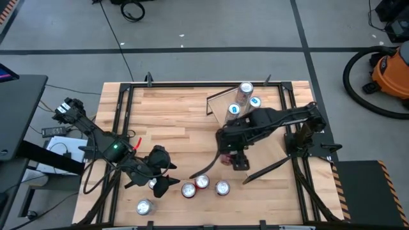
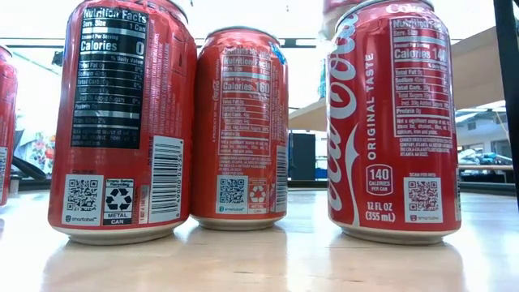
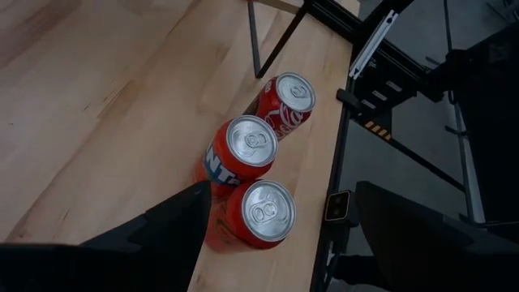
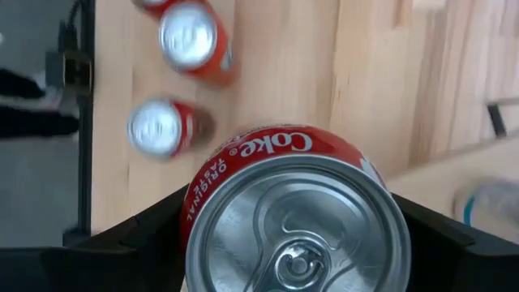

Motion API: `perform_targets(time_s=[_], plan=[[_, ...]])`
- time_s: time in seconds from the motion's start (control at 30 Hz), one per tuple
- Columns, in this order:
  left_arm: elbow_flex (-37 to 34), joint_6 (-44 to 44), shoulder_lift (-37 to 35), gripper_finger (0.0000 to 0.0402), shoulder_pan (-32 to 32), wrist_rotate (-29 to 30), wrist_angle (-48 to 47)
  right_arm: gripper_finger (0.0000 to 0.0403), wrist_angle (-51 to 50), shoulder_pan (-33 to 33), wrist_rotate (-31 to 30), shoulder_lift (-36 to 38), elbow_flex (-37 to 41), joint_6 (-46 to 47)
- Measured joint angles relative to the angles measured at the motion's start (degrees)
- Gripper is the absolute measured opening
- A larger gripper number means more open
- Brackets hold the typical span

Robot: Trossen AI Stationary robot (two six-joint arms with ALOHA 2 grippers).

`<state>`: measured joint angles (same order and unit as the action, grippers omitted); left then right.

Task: Place canned beverage on shelf
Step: Put the top right red soda can on the shelf

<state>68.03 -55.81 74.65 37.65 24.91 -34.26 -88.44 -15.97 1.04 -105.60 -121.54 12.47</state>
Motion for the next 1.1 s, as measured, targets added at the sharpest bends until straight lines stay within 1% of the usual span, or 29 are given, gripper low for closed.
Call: perform_targets(time_s=[0.07, 0.2, 0.4, 0.53, 0.67, 0.9, 1.0, 1.1], plan=[[0.0, 0.0, 0.0, 0.0315, 0.0, 0.0, -0.02, 0.0323, -2.2, -0.52, -0.74, 0.59, -0.09, 0.07], [0.0, 0.0, -0.02, 0.0315, 0.0, 0.0, -0.07, 0.0323, -1.36, -1.95, -2.04, 3.5, 0.83, 0.12], [0.0, 0.07, -0.02, 0.0315, 0.0, 0.0, -0.43, 0.0323, -1.62, -3.47, -6.27, 6.73, 0.94, 0.9], [0.0, 0.07, -0.02, 0.0315, 0.0, 0.0, -0.55, 0.0323, -1.38, -3.56, -7.05, 9.64, 1.93, 0.94], [0.0, 0.07, -0.02, 0.0315, 0.02, 0.0, -0.56, 0.0323, -1.5, -3.56, -7.45, 14.77, 8.48, 1.81], [0.0, 0.07, -0.02, 0.0315, 0.02, -0.02, -0.54, 0.0323, -1.65, -3.75, -7.32, 26.97, 25.15, 8.38], [0.0, 0.07, -0.02, 0.0315, 0.02, 0.0, -0.55, 0.0323, -1.64, -4.33, -7.17, 31.7, 30.2, 11.36], [0.0, 0.07, -0.02, 0.0315, 0.02, 0.0, -0.54, 0.0323, -1.68, -4.63, -7.64, 35.29, 34.66, 12.02]])
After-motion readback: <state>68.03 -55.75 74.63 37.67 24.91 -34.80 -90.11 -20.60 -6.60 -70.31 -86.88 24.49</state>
